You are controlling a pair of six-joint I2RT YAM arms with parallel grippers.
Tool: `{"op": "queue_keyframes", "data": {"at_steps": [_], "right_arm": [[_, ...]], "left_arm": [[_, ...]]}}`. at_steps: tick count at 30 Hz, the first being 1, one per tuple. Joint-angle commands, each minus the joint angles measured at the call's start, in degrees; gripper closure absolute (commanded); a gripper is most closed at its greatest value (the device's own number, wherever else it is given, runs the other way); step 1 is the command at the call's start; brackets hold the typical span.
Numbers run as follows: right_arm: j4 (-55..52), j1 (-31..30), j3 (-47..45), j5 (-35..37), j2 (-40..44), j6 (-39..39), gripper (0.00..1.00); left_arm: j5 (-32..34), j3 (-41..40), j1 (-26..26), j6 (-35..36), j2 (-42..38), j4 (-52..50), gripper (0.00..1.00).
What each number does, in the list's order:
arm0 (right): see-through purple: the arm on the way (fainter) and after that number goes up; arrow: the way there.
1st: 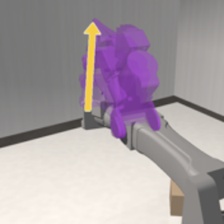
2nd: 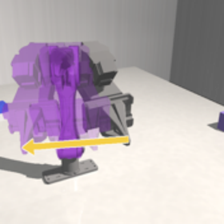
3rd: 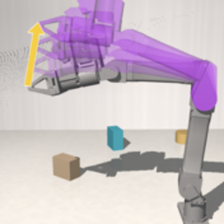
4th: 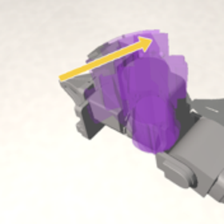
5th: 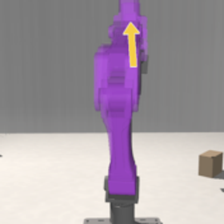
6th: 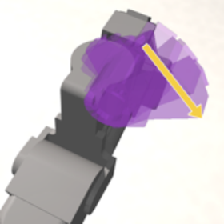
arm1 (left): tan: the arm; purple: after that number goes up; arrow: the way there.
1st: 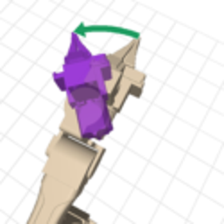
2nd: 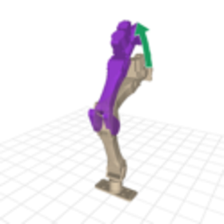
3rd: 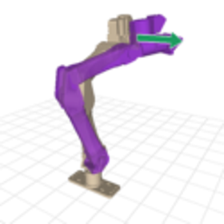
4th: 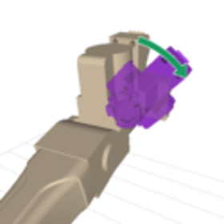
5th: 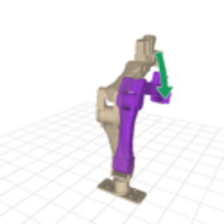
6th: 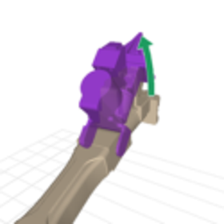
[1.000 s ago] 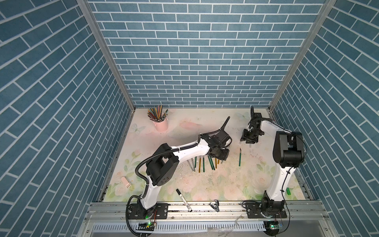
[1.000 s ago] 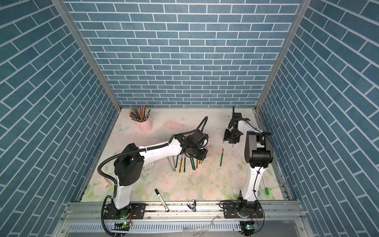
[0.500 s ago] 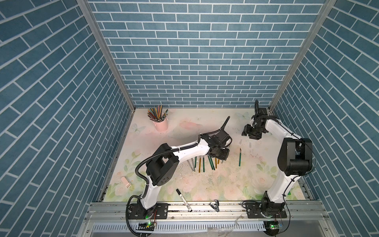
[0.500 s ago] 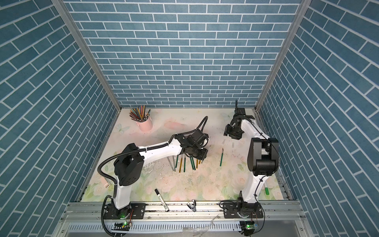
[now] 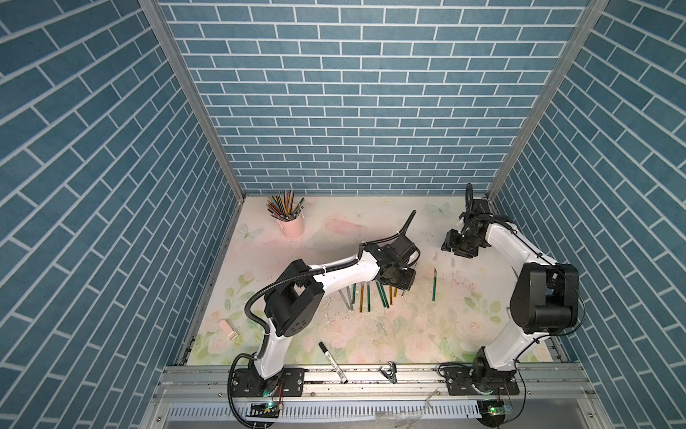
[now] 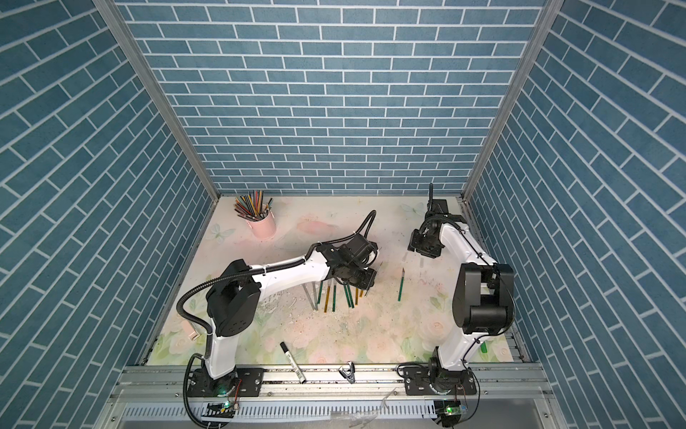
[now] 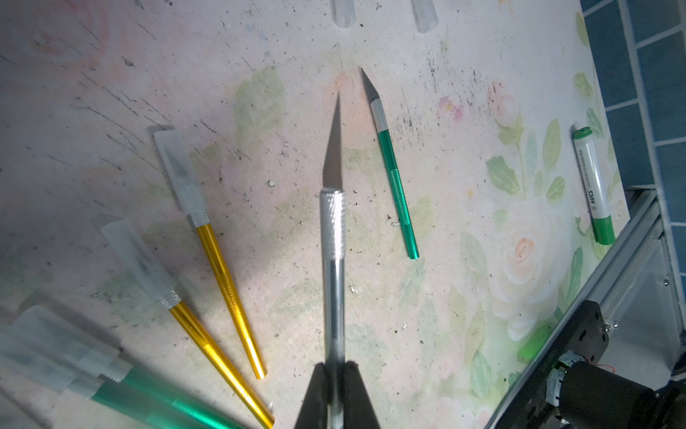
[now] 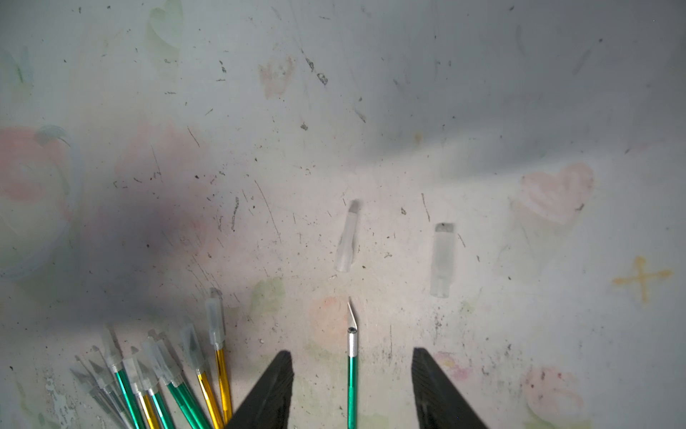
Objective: Remove protective caps from carving knives
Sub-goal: Place the carving knife at the center of the board.
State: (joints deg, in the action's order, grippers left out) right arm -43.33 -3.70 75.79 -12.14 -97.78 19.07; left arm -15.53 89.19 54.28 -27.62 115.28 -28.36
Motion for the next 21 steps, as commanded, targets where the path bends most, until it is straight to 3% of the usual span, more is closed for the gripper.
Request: {"op": "queue_keyframes", "data": {"at_steps": [1,12,14,21], "right_arm": [[-1.7,-0.1,-1.4,0.5,3.0,0.0,0.45],[-1.4,0.2,-7.6,0.2,9.2,0.7,0.38],[-1.5,0.5,-8.7,0.5,10.3,0.7,0.02],[-1.7,1.2,-11.9,1.4,14.5,0.5,0.02]], "left_arm": [[0.0,0.8,0.1,-0.4,1.3,0.6,0.93],[1.9,5.7,1.5,-2.3,5.1,-1.4,0.93],[2.2,7.0,1.9,-2.7,6.1,-1.7,0.93],[3.1,10.7,3.4,-5.4,9.5,-2.3,0.93]]}}
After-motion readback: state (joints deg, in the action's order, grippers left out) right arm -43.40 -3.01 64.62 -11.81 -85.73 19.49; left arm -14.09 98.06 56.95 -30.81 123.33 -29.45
